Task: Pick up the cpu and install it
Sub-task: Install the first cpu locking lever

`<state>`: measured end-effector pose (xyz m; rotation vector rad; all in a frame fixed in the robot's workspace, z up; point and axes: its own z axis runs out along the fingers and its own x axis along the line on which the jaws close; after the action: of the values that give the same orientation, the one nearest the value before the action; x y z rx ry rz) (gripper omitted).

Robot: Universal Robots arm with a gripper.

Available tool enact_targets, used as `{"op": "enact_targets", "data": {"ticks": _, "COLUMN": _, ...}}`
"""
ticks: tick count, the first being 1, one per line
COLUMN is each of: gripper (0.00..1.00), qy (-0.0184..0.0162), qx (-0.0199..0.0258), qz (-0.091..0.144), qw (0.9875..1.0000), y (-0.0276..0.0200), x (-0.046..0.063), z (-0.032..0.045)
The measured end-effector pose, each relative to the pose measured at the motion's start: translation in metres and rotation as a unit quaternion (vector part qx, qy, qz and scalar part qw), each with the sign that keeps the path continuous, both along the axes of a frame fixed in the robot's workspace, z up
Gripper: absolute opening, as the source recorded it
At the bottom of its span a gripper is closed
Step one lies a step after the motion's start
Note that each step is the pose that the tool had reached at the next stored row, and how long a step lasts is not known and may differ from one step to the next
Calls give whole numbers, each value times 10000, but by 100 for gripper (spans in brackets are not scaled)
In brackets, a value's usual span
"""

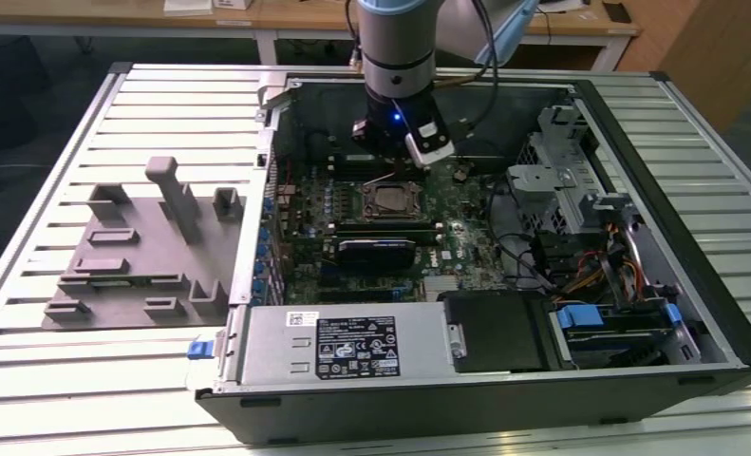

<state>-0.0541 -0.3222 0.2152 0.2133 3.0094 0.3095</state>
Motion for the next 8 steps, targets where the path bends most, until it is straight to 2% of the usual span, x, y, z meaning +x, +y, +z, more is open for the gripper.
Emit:
{"op": "enact_targets", "data": {"ticks": 3, "gripper": 11, "qy": 0, "qx": 1, "qz": 0, "qw": 10000, "y": 20, "x": 0, "z": -6}}
{"op": "enact_targets", "data": {"ticks": 8, "gripper": 11, "qy": -2, "qx": -1, "qz": -6, "qw": 10000, "y": 23, "x": -1, "z": -39}}
